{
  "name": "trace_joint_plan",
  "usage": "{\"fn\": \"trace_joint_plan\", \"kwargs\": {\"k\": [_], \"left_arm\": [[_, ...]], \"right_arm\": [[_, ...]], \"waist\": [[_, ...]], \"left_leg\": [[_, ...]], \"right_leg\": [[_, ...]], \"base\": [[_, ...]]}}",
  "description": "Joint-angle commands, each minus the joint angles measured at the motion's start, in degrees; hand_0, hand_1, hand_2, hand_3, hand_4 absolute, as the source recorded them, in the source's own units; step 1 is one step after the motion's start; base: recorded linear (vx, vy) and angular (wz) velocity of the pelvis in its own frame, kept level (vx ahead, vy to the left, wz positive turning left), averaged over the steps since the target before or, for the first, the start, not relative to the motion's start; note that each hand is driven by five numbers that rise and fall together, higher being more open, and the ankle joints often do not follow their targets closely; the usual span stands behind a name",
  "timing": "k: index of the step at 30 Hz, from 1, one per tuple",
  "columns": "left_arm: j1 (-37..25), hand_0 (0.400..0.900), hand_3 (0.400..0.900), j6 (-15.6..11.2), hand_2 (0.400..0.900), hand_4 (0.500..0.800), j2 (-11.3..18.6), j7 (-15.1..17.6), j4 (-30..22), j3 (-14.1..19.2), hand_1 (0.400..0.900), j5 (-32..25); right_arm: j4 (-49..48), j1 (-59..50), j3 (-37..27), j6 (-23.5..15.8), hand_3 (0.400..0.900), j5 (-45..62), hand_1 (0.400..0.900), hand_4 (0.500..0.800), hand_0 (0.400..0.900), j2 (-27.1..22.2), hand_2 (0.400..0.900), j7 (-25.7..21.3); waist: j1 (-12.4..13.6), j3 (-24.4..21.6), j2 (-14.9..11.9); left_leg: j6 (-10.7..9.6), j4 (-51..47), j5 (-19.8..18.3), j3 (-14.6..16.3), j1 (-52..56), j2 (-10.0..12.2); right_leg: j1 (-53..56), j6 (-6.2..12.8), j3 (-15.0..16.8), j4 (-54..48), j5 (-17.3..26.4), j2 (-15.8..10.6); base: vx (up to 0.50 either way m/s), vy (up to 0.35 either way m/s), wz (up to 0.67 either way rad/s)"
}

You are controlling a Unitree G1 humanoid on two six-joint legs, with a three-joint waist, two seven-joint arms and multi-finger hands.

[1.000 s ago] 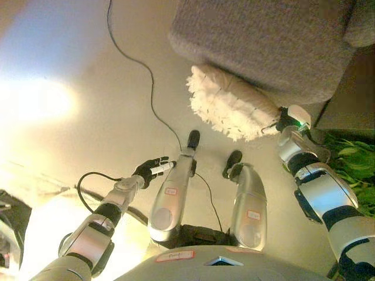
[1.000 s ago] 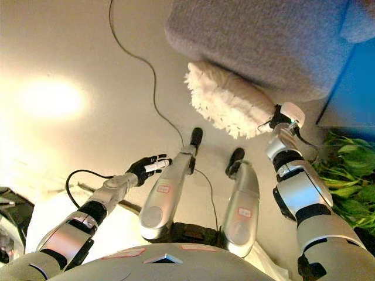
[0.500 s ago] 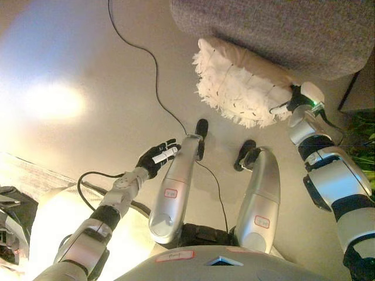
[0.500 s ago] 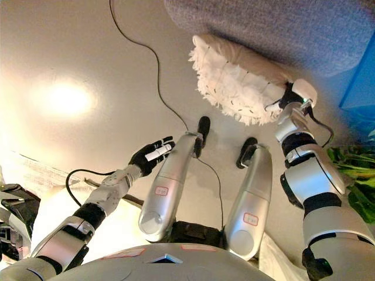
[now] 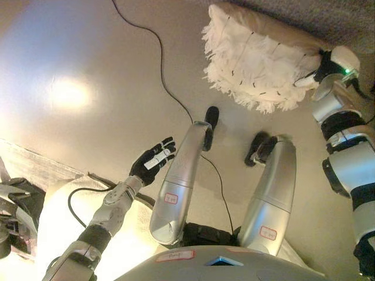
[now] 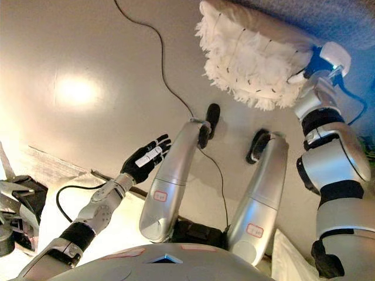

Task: Pick up the pillow and put it on the sofa.

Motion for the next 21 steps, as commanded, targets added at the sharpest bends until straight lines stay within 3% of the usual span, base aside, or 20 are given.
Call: {"fn": "trace_joint_plan", "kwargs": {"k": [1,7,8,9,10,21], "left_arm": [[3.7,0.9,0.9,-3.0,0.9,0.8,0.3,-1.6,-3.9,0.1,0.9,-2.1],[4.7,0.9,0.9,-4.4,0.9,0.8,0.7,-1.7,-5.8,-0.1,0.9,-2.2],[4.9,0.9,0.9,-4.3,0.9,0.8,1.0,-1.6,-6.5,0.1,0.9,-2.3],[5.2,0.9,0.9,-4.2,0.9,0.8,1.5,-1.4,-7.4,0.5,0.9,-2.3],[5.7,0.9,0.9,-3.9,0.9,0.8,1.6,-1.4,-8.1,1.1,0.9,-2.1],[9.5,0.9,0.9,-2.7,0.9,0.8,3.9,-2.5,-11.8,3.4,0.9,-1.5]], "right_arm": [[-2.2,-5.5,5.8,-1.1,0.9,-1.0,0.9,0.8,0.9,-2.5,0.9,4.5],[-1.1,-8.9,8.0,-1.3,0.9,1.0,0.9,0.8,0.9,-2.9,0.9,10.4],[-1.3,-9.2,8.3,-2.0,0.616,1.1,0.616,0.629,0.616,-3.2,0.616,11.7],[-1.5,-9.4,8.5,-2.3,0.424,1.2,0.424,0.514,0.424,-3.7,0.424,12.5],[-1.8,-9.6,8.6,-2.8,0.4,2.1,0.4,0.5,0.4,-4.3,0.4,13.8],[-0.8,-8.6,5.9,-5.5,0.4,3.9,0.4,0.5,0.4,-7.7,0.4,10.2]], "waist": [[1.4,0.6,6.0],[2.4,0.6,6.4],[2.6,0.6,6.4],[2.8,0.6,6.3],[3.0,0.6,6.4],[4.2,0.6,6.1]], "left_leg": [[4.5,8.4,-12.5,2.6,2.7,-0.2],[4.0,10.5,-12.6,2.1,0.0,-0.2],[3.9,10.6,-12.5,2.0,-0.1,-0.3],[3.7,11.0,-12.5,1.9,-0.4,-0.3],[3.6,11.6,-12.6,1.8,-0.7,-0.3],[3.1,12.3,-12.2,0.9,0.5,0.0]], "right_leg": [[-0.6,-2.09,-0.4,-3.5,2.3,0.1],[-3.0,-2.5,-0.2,-1.1,1.5,-0.2],[-3.1,-2.53,-0.3,-0.9,1.4,-0.3],[-3.2,-2.53,-0.4,-0.5,1.3,-0.4],[-3.3,-2.54,-0.4,0.0,1.1,-0.5],[-1.1,-2.23,-2.3,0.3,1.6,-1.0]], "base": [[-0.02,-0.017,0.04],[-0.03,-0.043,0.06],[-0.02,-0.066,0.07],[-0.01,-0.056,0.05],[0.0,-0.045,0.02],[0.01,-0.053,0.02]]}}
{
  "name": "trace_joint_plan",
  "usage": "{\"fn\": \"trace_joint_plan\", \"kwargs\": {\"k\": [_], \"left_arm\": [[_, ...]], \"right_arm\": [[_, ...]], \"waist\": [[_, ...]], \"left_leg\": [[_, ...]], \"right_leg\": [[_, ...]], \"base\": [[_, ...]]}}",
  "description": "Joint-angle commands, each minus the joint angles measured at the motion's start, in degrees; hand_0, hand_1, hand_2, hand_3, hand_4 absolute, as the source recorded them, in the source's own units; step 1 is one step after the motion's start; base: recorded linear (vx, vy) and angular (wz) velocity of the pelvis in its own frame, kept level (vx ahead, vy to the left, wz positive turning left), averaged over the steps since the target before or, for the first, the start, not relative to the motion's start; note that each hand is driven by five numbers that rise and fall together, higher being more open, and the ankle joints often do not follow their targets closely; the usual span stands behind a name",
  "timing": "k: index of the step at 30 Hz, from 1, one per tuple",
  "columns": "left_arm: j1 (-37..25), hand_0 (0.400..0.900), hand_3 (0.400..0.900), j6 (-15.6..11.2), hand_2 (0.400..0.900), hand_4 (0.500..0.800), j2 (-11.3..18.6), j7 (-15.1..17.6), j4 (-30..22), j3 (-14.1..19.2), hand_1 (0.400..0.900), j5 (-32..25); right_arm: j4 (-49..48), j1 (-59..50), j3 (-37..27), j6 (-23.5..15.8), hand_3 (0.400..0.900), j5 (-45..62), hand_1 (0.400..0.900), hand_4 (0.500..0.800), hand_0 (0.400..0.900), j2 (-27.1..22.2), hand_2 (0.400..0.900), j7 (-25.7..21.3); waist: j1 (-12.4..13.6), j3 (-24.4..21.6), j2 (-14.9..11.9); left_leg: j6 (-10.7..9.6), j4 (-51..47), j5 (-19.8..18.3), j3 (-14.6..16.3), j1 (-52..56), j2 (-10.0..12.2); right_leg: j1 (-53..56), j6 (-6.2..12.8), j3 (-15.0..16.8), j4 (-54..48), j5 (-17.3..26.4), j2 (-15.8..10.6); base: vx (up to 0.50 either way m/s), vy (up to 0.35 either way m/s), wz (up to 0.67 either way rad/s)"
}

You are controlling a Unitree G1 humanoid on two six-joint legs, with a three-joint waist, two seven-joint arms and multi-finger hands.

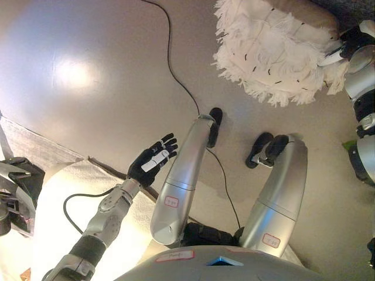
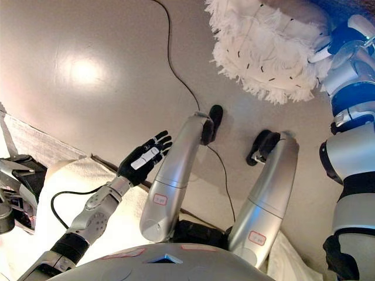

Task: Pick up the pillow and put it on the sofa.

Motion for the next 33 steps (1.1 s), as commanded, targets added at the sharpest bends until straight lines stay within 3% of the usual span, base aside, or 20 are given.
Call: {"fn": "trace_joint_plan", "kwargs": {"k": [1,9,14,18,20,21,28,33], "left_arm": [[3.4,0.9,0.9,-2.4,0.9,0.8,2.6,-1.6,-4.1,1.2,0.9,-1.3],[3.9,0.9,0.9,-2.8,0.9,0.8,2.7,-0.2,-3.3,0.1,0.9,-0.6],[2.7,0.9,0.9,1.0,0.9,0.8,2.6,0.7,-1.4,-0.2,0.9,0.9],[4.5,0.9,0.9,5.4,0.9,0.8,2.8,-0.7,5.0,0.9,0.9,3.5],[4.5,0.9,0.9,6.5,0.9,0.8,1.8,-1.5,10.2,1.6,0.9,5.1],[4.3,0.9,0.9,6.6,0.9,0.8,1.3,-2.0,13.1,2.0,0.9,6.3],[3.9,0.9,0.9,11.2,0.9,0.8,-2.2,0.6,23.6,5.2,0.9,11.6],[3.8,0.9,0.9,11.3,0.9,0.8,-6.2,1.7,33.4,7.8,0.9,17.4]], "right_arm": [[-1.4,-3.2,1.4,-4.3,0.4,1.1,0.4,0.5,0.4,-1.8,0.4,-1.3],[-1.4,0.7,-1.4,-8.7,0.4,0.5,0.4,0.5,0.4,-1.6,0.4,-2.3],[-3.0,4.9,-3.6,-12.3,0.4,0.9,0.4,0.5,0.4,-1.7,0.4,-0.3],[-5.0,12.2,-6.0,-17.0,0.4,2.2,0.4,0.5,0.4,-3.1,0.4,3.0],[-6.0,14.2,-6.4,-19.4,0.4,1.5,0.4,0.5,0.4,-3.9,0.4,4.6],[-6.9,14.9,-6.4,-20.4,0.4,1.0,0.4,0.5,0.4,-4.7,0.4,5.6],[-21.8,20.8,-7.2,-21.4,0.4,-2.4,0.4,0.5,0.4,-9.8,0.4,13.7],[-32.1,24.2,-8.8,-23.7,0.4,-5.9,0.4,0.5,0.4,-11.8,0.4,19.4]], "waist": [[1.2,0.8,5.7],[1.1,0.8,3.8],[1.7,0.3,1.2],[2.7,-4.7,-2.3],[2.5,-6.7,-3.9],[2.3,-7.7,-4.4],[-0.7,-14.6,-9.2],[-2.5,-19.7,-11.8]], "left_leg": [[3.0,1.6,-4.9,1.6,3.1,0.3],[1.7,-9.2,-2.5,0.4,14.2,1.2],[0.5,-26.7,1.7,-1.7,29.6,0.4],[-0.4,-41.9,5.3,-3.8,42.3,0.8],[-0.8,-47.5,6.8,-4.3,47.4,1.6],[-0.7,-50.6,9.4,-4.4,49.1,2.0],[-1.7,-63.9,11.5,-3.5,62.4,4.6],[-2.2,-69.1,11.8,-2.9,68.5,5.4]], "right_leg": [[2.9,-1.13,-1.7,-4.6,3.2,0.2],[14.3,0.66,-3.9,-16.0,6.5,1.6],[29.3,2.75,-7.5,-31.0,10.2,0.5],[44.6,3.91,-12.2,-47.1,13.1,1.5],[50.6,4.22,-13.2,-54.7,14.6,3.0],[52.8,3.95,-14.2,-59.1,17.3,3.9],[65.8,6.27,-14.0,-74.7,22.0,7.4],[70.5,7.05,-13.4,-80.0,24.3,8.7]], "base": [[0.05,-0.045,-0.06],[0.03,-0.034,-0.13],[0.1,-0.066,-0.07],[0.26,-0.103,0.01],[0.18,-0.111,-0.07],[0.11,-0.104,-0.09],[0.17,-0.091,-0.13],[0.21,-0.042,-0.08]]}}
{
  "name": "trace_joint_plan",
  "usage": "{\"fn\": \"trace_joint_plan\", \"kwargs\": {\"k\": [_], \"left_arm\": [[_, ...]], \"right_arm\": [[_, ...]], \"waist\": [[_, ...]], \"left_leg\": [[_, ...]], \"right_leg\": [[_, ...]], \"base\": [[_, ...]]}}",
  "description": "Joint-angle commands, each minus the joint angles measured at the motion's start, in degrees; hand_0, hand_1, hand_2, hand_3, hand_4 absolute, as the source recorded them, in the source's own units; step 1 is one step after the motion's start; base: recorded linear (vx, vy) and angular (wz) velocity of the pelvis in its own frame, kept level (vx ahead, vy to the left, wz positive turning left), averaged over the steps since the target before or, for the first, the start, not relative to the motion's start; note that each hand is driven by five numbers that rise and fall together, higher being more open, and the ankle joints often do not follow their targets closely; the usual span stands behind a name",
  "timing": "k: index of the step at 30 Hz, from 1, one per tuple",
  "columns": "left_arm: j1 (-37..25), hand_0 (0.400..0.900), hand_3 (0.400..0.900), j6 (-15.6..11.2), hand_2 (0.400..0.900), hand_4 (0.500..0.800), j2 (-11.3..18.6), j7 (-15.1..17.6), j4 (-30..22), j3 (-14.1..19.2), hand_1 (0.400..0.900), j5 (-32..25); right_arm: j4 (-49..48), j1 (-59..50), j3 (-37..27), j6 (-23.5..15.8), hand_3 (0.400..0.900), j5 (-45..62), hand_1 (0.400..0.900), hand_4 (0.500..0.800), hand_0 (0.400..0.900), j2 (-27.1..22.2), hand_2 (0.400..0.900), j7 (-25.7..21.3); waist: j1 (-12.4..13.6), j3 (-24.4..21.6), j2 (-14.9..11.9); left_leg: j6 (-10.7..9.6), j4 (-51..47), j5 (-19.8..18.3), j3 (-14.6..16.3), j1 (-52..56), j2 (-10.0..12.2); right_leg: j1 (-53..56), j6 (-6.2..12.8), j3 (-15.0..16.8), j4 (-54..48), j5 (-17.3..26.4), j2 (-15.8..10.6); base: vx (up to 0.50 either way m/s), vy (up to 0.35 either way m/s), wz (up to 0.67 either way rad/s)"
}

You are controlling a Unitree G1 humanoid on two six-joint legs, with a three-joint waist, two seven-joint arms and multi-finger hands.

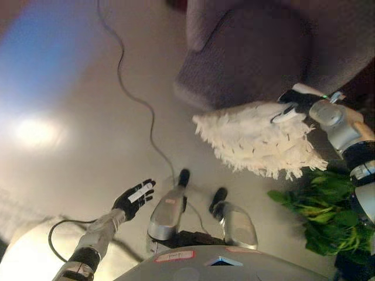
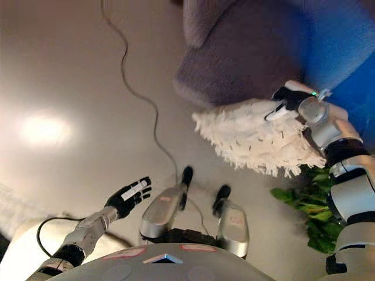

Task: Pick up the pillow and put it on the sofa.

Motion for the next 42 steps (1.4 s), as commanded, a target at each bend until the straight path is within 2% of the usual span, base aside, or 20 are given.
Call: {"fn": "trace_joint_plan", "kwargs": {"k": [1,3,6,8,14,18,25,32,42], "left_arm": [[2.4,0.9,0.9,-0.6,0.9,0.8,-2.5,0.6,5.8,0.8,0.9,6.5],[1.8,0.9,0.9,-0.9,0.9,0.8,-3.7,0.5,10.4,1.5,0.9,9.0],[1.0,0.9,0.9,-1.2,0.9,0.8,-4.5,0.3,14.5,2.2,0.9,11.4],[0.5,0.9,0.9,-0.8,0.9,0.8,-4.7,0.6,15.8,2.0,0.9,12.5],[1.0,0.9,0.9,0.1,0.9,0.8,-5.1,0.3,17.9,2.0,0.9,16.1],[1.0,0.9,0.9,0.1,0.9,0.8,-4.4,-0.4,18.6,1.6,0.9,17.8],[1.4,0.9,0.9,0.0,0.9,0.8,-4.0,-0.5,17.9,-0.1,0.9,18.0],[-0.5,0.9,0.9,-2.3,0.9,0.8,-2.7,-1.2,16.3,-2.9,0.9,14.2],[0.4,0.9,0.9,-3.4,0.9,0.8,-1.4,-2.9,9.7,-2.6,0.9,10.9]], "right_arm": [[-7.9,-4.7,-4.0,-5.9,0.4,0.2,0.4,0.5,0.4,-6.9,0.4,2.0],[-9.4,-6.2,-4.1,-7.0,0.4,1.0,0.4,0.5,0.4,-7.3,0.4,3.6],[-10.7,-10.5,-3.1,-8.6,0.4,3.1,0.4,0.5,0.4,-8.3,0.4,4.1],[-9.9,-14.9,-1.7,-9.5,0.4,5.2,0.4,0.5,0.4,-8.4,0.4,4.0],[-8.9,-24.9,1.9,-9.0,0.4,9.9,0.4,0.5,0.4,-10.1,0.4,4.5],[-5.2,-31.2,4.6,-6.7,0.4,13.2,0.4,0.5,0.4,-9.4,0.4,3.5],[4.9,-36.6,7.8,-4.0,0.4,14.5,0.4,0.5,0.4,-7.2,0.4,5.1],[18.2,-43.5,11.2,1.1,0.4,14.5,0.4,0.5,0.4,-4.4,0.4,2.4],[25.1,-49.6,13.3,7.6,0.4,12.0,0.4,0.5,0.4,-5.6,0.4,0.8]], "waist": [[0.0,-8.7,-1.7],[-0.2,-10.3,-2.6],[-0.5,-11.8,-3.4],[-0.4,-12.5,-3.8],[0.2,-14.0,-4.5],[1.1,-14.5,-4.7],[3.4,-13.7,-4.2],[6.1,-10.4,-2.3],[8.4,-6.6,0.7]], "left_leg": [[-2.3,-0.6,-5.2,0.7,3.0,0.2],[-2.5,-2.5,-5.2,1.0,5.1,0.3],[-2.9,-4.8,-4.9,1.4,7.1,0.5],[-3.0,-5.4,-4.9,1.3,7.6,0.5],[-3.2,-5.5,-5.2,0.7,8.5,0.4],[-3.3,-5.4,-5.3,0.1,8.9,0.3],[-3.5,-5.3,-4.9,-1.6,8.2,0.1],[-3.5,-5.4,-3.5,-4.4,4.4,-0.2],[-4.7,-5.4,-2.2,-6.2,0.9,0.0]], "right_leg": [[4.3,2.57,-0.4,-8.7,4.5,1.0],[6.1,2.88,-0.4,-11.0,5.4,1.5],[7.7,3.14,-0.4,-13.5,6.4,2.1],[8.4,3.09,-0.2,-14.0,6.2,2.4],[9.9,2.78,-0.8,-14.8,5.8,2.7],[10.7,2.75,-1.1,-15.1,5.7,2.9],[10.9,2.6,-2.1,-15.6,5.7,2.8],[8.5,2.3,-3.6,-15.6,6.0,2.4],[6.2,1.96,-5.5,-15.5,5.8,1.8]], "base": [[0.21,-0.038,-0.02],[0.19,-0.055,-0.05],[0.11,-0.052,-0.04],[0.09,-0.051,0.07],[0.09,-0.036,0.12],[0.09,-0.022,0.09],[0.04,-0.015,0.13],[-0.11,-0.027,0.17],[-0.11,-0.003,0.12]]}}
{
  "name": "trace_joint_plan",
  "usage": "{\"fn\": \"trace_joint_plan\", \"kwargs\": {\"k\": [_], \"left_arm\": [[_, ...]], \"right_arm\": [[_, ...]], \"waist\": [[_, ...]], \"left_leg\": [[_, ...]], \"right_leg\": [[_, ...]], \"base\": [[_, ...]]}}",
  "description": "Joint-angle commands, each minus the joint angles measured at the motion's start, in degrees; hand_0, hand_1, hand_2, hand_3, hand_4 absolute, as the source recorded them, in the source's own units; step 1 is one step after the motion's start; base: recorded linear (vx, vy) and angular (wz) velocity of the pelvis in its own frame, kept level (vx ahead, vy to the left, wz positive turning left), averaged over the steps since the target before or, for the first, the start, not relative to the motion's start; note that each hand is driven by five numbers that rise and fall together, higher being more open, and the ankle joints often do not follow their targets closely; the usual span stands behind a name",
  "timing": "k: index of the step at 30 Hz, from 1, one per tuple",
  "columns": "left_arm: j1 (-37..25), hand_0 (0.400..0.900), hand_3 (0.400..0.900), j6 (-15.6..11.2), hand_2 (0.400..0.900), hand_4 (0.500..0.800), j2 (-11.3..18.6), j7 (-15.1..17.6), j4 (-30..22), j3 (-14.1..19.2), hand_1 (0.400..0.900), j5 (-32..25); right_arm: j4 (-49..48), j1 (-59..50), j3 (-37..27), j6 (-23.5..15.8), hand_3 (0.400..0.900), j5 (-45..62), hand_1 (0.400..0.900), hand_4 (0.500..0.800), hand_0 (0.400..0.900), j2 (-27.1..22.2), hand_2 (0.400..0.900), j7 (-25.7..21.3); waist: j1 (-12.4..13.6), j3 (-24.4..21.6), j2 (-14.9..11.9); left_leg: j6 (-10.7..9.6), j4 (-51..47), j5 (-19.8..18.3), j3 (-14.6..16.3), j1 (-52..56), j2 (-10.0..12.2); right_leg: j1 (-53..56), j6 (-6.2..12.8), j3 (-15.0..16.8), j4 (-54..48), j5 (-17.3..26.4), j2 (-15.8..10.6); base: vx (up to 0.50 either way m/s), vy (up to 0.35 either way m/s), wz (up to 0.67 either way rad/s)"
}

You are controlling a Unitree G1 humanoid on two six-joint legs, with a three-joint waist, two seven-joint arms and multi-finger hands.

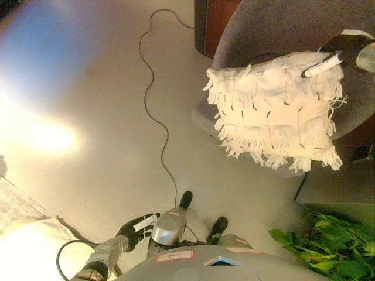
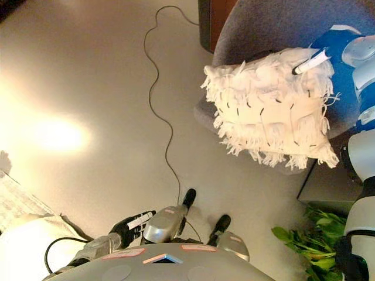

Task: Pick up the pillow and put it on the sofa.

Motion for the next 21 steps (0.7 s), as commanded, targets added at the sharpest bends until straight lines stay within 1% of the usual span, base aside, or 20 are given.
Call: {"fn": "trace_joint_plan", "kwargs": {"k": [1,3,4,5,6,7,10,14,18,21], "left_arm": [[-0.9,0.9,0.9,-2.7,0.9,0.8,4.0,-1.4,-3.4,-3.7,0.9,-2.4],[-0.7,0.9,0.9,-2.9,0.9,0.8,4.1,-1.8,-4.1,-3.7,0.9,-3.4],[-0.7,0.9,0.9,-2.9,0.9,0.8,4.2,-2.0,-4.4,-3.7,0.9,-3.9],[-0.6,0.9,0.9,-2.9,0.9,0.8,4.2,-2.0,-4.6,-3.7,0.9,-4.2],[-0.6,0.9,0.9,-2.9,0.9,0.8,4.2,-2.0,-4.6,-3.7,0.9,-4.2],[-0.2,0.9,0.9,-3.1,0.9,0.8,3.9,-2.0,-4.6,-3.3,0.9,-4.4],[0.5,0.9,0.9,-3.2,0.9,0.8,3.9,-1.9,-4.8,-3.0,0.9,-3.8],[0.8,0.9,0.9,-2.5,0.9,0.8,4.0,-2.0,-4.1,-3.0,0.9,-3.4],[1.2,0.9,0.9,-1.7,0.9,0.8,3.8,-1.3,-3.5,-3.3,0.9,-2.9],[1.3,0.9,0.9,-1.2,0.9,0.8,3.8,-1.2,-2.6,-3.3,0.9,-3.0]], "right_arm": [[-1.6,-17.0,5.8,1.8,0.4,1.3,0.4,0.5,0.4,-4.1,0.4,-6.7],[-0.8,-18.0,6.0,4.2,0.4,2.0,0.4,0.5,0.4,-4.5,0.4,-8.8],[-0.4,-18.5,6.2,5.4,0.4,1.5,0.4,0.5,0.4,-4.6,0.4,-11.1],[-0.2,-18.8,6.3,5.9,0.514,1.6,0.514,0.568,0.514,-4.6,0.514,-13.1],[-0.2,-18.8,6.3,5.9,0.514,1.6,0.514,0.568,0.514,-4.6,0.514,-13.2],[0.1,-18.7,5.7,7.3,0.9,0.4,0.9,0.8,0.9,-4.8,0.9,-13.5],[0.9,-18.0,5.9,8.0,0.9,-0.7,0.9,0.8,0.9,-5.3,0.9,-12.5],[1.7,-18.1,6.5,7.6,0.9,-2.3,0.9,0.8,0.9,-5.9,0.9,-11.0],[2.4,-18.2,8.0,6.9,0.9,-4.0,0.9,0.8,0.9,-7.1,0.9,-10.8],[2.7,-18.2,8.2,8.3,0.9,-4.2,0.9,0.8,0.9,-7.3,0.9,-10.9]], "waist": [[2.0,1.3,-2.7],[2.0,1.9,-2.2],[2.0,2.1,-1.9],[1.9,2.1,-1.9],[1.9,2.1,-1.9],[1.8,2.0,-1.9],[1.6,1.2,-2.5],[1.4,-0.2,-3.2],[0.9,-1.4,-3.6],[0.5,-2.3,-4.0]], "left_leg": [[-3.5,0.6,-6.5,0.3,0.3,-0.3],[-3.7,0.6,-6.2,0.3,-0.3,-0.2],[-3.8,0.5,-6.0,0.3,-0.5,-0.1],[-3.9,0.4,-5.9,0.4,-0.5,-0.1],[-3.9,0.4,-5.9,0.4,-0.5,-0.1],[-4.0,0.4,-5.9,0.5,-0.3,-0.1],[-4.1,0.4,-6.1,1.0,0.4,0.1],[-4.1,0.4,-6.6,1.3,1.6,0.1],[-4.0,0.3,-7.1,1.7,2.9,0.2],[-4.0,0.2,-7.3,2.2,3.7,0.4]], "right_leg": [[-1.4,2.06,0.1,0.3,-1.0,-1.8],[-1.9,2.04,-0.1,0.3,-0.9,-1.8],[-2.1,2.08,-0.1,0.3,-0.8,-1.9],[-2.2,2.15,-0.1,0.3,-0.8,-1.9],[-2.2,2.15,-0.1,0.3,-0.8,-1.9],[-2.0,2.31,-0.3,0.3,-0.8,-2.0],[-1.3,2.52,-0.2,0.1,-0.9,-2.1],[-0.2,2.46,0.0,0.2,-1.2,-2.1],[0.6,2.53,0.5,0.1,-1.4,-2.0],[1.1,2.66,0.8,0.0,-1.5,-2.0]], "base": [[-0.11,0.002,0.08],[-0.12,0.016,0.09],[-0.09,0.028,0.05],[-0.05,0.022,0.02],[-0.03,0.028,-0.04],[-0.02,0.022,-0.05],[0.04,0.031,-0.11],[0.06,0.025,-0.11],[0.07,0.029,-0.09],[0.06,0.019,-0.03]]}}
